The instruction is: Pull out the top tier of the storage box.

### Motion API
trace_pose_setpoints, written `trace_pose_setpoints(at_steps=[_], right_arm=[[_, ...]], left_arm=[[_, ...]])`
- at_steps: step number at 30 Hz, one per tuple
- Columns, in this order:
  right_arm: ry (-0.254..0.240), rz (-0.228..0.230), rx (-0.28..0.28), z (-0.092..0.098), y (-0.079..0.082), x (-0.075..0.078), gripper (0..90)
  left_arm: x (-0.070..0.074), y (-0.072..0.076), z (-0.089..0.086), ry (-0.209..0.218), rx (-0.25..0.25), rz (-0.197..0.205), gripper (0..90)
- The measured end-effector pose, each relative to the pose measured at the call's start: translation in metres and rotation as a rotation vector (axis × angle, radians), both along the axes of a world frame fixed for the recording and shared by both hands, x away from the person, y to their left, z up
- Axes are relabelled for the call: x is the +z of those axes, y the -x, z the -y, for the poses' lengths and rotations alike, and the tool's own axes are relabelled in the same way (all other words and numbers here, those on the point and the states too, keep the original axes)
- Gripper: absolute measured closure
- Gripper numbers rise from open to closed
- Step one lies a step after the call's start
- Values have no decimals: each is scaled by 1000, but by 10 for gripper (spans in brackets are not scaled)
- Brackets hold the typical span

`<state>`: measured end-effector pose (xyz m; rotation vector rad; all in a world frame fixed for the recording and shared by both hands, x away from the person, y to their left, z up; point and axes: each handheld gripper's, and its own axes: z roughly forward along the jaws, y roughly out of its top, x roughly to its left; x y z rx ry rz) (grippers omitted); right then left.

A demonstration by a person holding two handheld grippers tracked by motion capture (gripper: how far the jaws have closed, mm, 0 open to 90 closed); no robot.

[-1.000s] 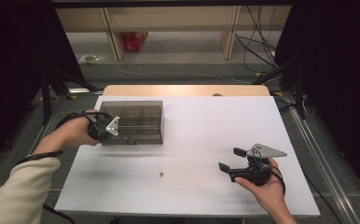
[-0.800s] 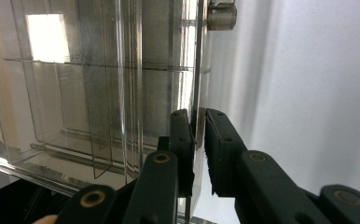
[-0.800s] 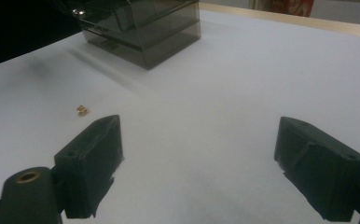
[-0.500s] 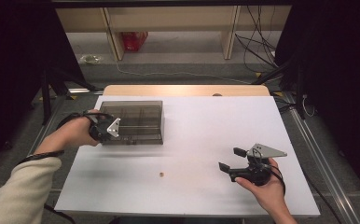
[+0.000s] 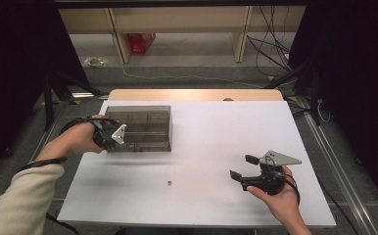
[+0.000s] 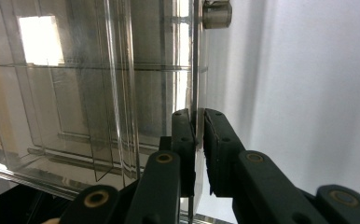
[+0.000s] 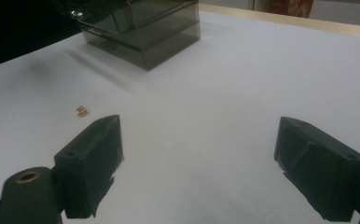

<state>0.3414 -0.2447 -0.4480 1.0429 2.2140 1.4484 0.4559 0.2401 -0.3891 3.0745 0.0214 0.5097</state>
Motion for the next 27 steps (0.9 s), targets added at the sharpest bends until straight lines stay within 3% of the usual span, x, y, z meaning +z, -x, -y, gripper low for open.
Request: trace_pose_setpoints(at_steps=[27], right_arm=[[0, 1, 0, 0, 0, 0, 160]], left_arm=[[0, 14, -1, -6, -19, -14, 836]])
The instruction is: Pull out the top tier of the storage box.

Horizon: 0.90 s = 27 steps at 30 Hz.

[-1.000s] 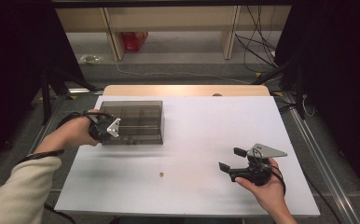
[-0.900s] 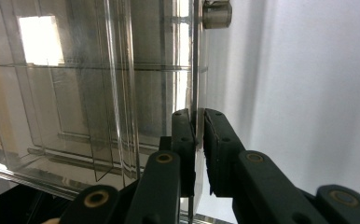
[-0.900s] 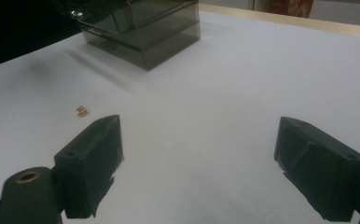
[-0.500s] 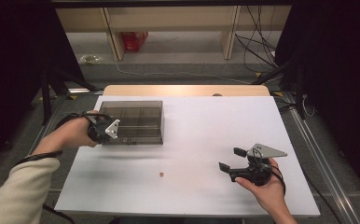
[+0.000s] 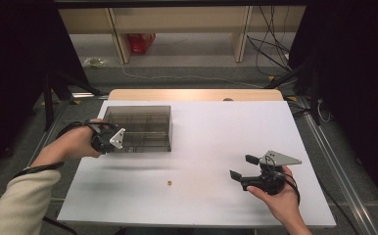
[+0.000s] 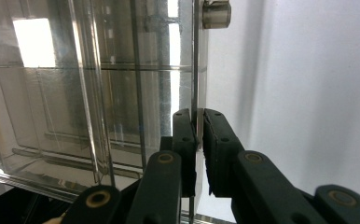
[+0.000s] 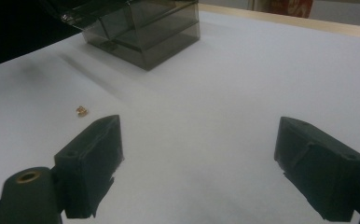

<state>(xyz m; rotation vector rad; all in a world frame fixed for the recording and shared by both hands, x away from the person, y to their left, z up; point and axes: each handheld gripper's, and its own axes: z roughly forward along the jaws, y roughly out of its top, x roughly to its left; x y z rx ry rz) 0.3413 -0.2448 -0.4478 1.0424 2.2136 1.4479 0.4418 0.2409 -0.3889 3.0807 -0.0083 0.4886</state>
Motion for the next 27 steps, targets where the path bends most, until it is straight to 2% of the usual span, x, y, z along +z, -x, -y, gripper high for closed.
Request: trace_pose_setpoints(at_steps=[27], right_arm=[[0, 0, 0, 0, 0, 0, 160]], left_arm=[[-2, 20, -1, -9, -9, 0, 838]])
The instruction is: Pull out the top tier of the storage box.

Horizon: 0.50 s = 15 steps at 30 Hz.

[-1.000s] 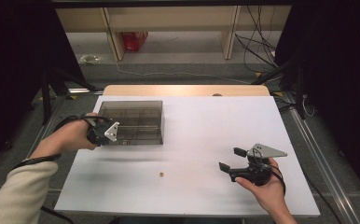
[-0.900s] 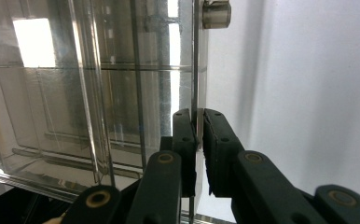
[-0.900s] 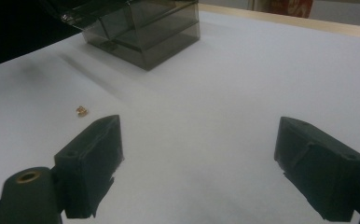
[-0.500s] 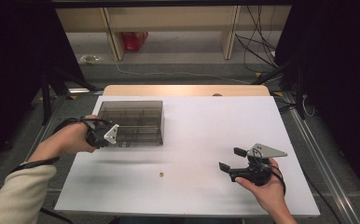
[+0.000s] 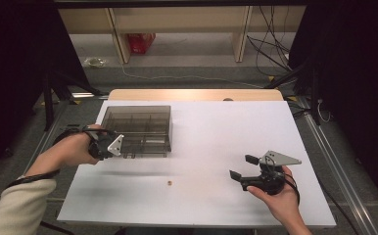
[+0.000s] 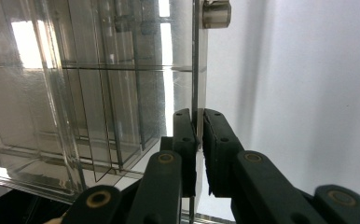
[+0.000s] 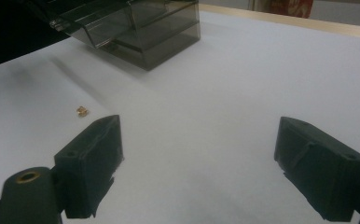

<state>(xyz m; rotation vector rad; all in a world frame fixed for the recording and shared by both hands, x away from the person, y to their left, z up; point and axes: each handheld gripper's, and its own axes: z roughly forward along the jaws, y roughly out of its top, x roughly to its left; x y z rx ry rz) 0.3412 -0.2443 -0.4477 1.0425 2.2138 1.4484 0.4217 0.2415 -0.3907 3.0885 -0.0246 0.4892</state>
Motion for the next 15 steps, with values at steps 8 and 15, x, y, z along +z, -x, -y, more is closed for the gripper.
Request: trace_pose_setpoints(at_steps=[8, 15], right_arm=[[0, 1, 0, 0, 0, 0, 160], [0, -1, -1, 0, 0, 0, 160]], left_arm=[[-1, 5, 1, -5, 0, -3, 840], [-1, 9, 0, -7, -7, -3, 840]])
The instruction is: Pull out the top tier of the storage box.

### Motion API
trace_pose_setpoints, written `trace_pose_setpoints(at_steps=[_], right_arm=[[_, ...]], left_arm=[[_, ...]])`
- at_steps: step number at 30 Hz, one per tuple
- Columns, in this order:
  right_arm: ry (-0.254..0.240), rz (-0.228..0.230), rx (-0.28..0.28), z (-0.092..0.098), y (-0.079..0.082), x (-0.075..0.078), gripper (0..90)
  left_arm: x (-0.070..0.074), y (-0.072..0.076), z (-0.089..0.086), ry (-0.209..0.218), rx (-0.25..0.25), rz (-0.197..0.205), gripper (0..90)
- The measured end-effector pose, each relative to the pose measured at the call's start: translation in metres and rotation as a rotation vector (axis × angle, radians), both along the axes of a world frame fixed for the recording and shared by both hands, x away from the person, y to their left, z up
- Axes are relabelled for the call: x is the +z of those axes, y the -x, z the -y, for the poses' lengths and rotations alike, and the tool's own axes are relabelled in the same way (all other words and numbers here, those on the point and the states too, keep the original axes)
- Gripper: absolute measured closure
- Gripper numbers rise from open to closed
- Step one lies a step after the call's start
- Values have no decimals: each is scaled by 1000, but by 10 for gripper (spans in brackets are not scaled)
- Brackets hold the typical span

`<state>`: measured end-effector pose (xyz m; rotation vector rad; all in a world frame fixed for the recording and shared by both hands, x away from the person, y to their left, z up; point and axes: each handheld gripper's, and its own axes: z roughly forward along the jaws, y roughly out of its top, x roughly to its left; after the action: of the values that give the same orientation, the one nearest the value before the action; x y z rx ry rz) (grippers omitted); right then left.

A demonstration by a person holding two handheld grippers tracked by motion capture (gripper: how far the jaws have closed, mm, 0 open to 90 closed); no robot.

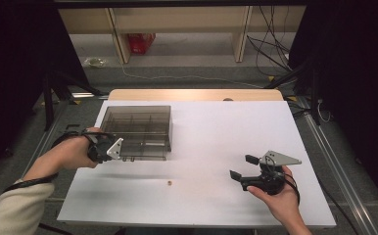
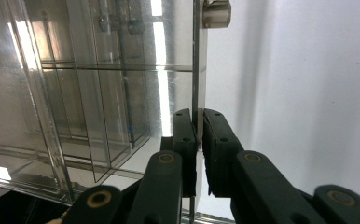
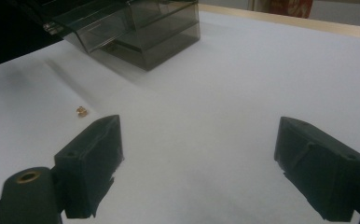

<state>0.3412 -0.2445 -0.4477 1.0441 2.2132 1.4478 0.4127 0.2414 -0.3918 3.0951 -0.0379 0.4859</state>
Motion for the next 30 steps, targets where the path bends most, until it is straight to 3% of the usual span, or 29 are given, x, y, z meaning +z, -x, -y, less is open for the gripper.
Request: trace_pose_setpoints(at_steps=[30], right_arm=[[3, -1, 1, -1, 0, -1, 160]], left_arm=[[-1, 7, 0, -2, -1, -6, 836]])
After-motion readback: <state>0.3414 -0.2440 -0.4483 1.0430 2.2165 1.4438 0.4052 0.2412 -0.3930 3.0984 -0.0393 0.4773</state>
